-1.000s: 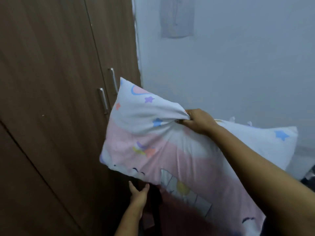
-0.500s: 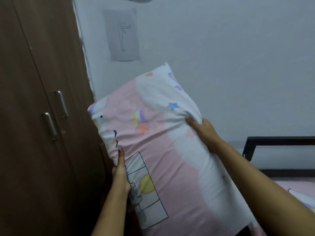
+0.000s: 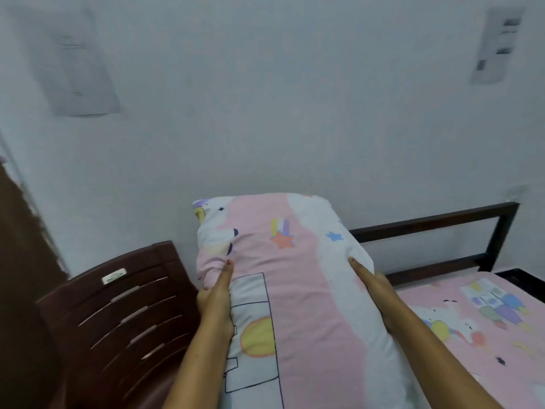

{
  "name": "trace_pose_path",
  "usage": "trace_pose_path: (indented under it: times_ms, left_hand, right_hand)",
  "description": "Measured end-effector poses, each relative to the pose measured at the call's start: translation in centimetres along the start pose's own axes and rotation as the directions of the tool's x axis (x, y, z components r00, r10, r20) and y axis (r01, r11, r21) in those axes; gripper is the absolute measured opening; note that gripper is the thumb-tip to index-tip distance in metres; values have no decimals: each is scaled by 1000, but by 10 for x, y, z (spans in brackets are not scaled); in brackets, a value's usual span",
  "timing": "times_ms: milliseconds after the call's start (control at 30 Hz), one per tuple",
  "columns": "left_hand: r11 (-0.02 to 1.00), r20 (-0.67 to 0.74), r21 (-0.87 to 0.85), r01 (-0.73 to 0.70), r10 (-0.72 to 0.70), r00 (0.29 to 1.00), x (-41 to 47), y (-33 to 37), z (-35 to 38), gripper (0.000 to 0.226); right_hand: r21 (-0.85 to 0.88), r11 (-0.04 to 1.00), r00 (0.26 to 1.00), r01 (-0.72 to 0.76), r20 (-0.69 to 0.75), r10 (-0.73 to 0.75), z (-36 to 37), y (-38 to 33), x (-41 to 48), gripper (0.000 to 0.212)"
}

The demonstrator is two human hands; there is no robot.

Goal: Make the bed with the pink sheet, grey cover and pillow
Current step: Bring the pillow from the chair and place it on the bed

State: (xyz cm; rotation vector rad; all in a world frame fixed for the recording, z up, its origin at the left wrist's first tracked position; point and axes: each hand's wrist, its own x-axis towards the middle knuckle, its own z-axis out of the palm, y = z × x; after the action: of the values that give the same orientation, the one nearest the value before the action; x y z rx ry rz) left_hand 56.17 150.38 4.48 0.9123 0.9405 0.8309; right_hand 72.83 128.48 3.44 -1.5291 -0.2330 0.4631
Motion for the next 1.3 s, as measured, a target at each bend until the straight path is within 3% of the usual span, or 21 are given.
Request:
trace_pose_path:
  times_ms: [100, 300, 400, 500, 633, 733, 800, 867, 900, 967, 1033, 1067, 1133, 1233, 1300]
  left_hand:
    - [999, 48, 44, -2, 0, 999, -16, -28, 55, 80]
    - [985, 134, 161, -67, 45, 990, -44, -80, 159, 70]
    - [973, 207, 199, -118, 76, 975, -58, -99, 206, 54]
    - [959, 306, 231, -166, 90, 948, -70, -114, 251, 29]
    - [940, 407, 260, -220, 100, 908, -75, -128, 302, 25]
    - [891, 517, 332, -309, 102, 850, -68, -146, 340, 32]
    - [831, 617, 391, -397, 83, 782, -61, -159, 365, 39]
    - [745, 710, 429, -511, 72, 701, -50, -173, 387, 45]
    - [698, 750, 440, -565, 61, 659, -45, -177, 395, 45]
    - [624, 833, 415, -662, 33, 553, -30, -179, 416, 40]
    - [571, 886, 384, -726, -7, 463, -14, -182, 432, 38]
    - [569, 903, 367, -736, -29, 428, -7, -183, 438, 40]
    - [567, 926, 349, -746, -88, 367, 15, -190, 449, 39]
    - [522, 968, 250, -816, -153, 199, 42, -208, 458, 34]
    - [471, 982, 158, -868, -170, 87, 55, -217, 460, 36]
  right_hand:
    - [9, 999, 997, -43, -61, 44, -58, 18, 16, 50]
    - [68, 993, 969, -94, -222, 107, -156, 39, 39, 46]
    - [93, 989, 943, -116, -302, 139, -198, 51, 49, 60]
    - [95, 983, 920, -158, -349, 181, -229, 55, 57, 56]
    - [-83, 956, 875, -281, -432, 220, -252, 62, 79, 68]
    - [-383, 911, 861, -153, -504, -67, -251, 40, 101, 76]
    - [-679, 733, 831, 24, -394, -393, -243, 10, 121, 86]
    - [-916, 371, 781, 152, -118, -613, -234, -22, 146, 95]
    - [-963, 169, 764, 209, 53, -643, -228, -36, 156, 99]
    - [-952, -214, 768, 221, 305, -563, -214, -58, 183, 100]
    - [-889, -430, 912, 161, 300, -280, -204, -70, 211, 94]
    - [-880, -460, 965, 121, 212, -152, -204, -72, 224, 91]
    - [-891, -450, 996, 66, 86, -25, -205, -70, 247, 72]
    - [-944, -325, 998, 56, 60, -3, -215, -50, 259, 36]
    - [-975, -221, 999, 27, 17, 46, -221, -32, 260, 28]
